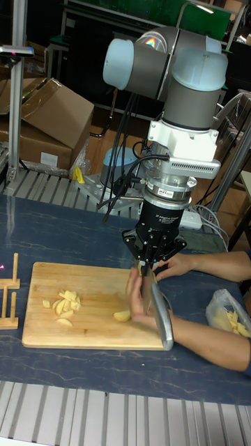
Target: Chop the potatoes
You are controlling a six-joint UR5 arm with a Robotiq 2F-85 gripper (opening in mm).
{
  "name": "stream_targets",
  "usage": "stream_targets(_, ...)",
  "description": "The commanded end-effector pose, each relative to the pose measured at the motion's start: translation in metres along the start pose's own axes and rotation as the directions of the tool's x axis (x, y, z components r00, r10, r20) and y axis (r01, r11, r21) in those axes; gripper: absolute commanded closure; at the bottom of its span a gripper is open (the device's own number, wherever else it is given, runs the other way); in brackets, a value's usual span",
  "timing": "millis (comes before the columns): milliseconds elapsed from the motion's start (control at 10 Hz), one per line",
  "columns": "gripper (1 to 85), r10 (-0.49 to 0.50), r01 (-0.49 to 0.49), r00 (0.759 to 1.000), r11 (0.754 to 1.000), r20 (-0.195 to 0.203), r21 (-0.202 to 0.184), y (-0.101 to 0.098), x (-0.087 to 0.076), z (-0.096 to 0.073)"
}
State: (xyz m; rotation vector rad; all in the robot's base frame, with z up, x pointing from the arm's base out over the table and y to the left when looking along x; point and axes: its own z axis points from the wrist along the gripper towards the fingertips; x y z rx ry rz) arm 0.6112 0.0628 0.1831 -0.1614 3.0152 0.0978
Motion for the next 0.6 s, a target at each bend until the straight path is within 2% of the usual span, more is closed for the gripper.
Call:
stream_targets(0, 84.7, 0.01, -0.01, 1.0, 1.0, 0.003, -0.014, 0.0033, -0.0009, -0.0008)
stream_targets(500, 84.7, 0.009, -0.009, 1.0, 1.0, 0.004, -0.02, 0.0045, -0.0013, -0.0005)
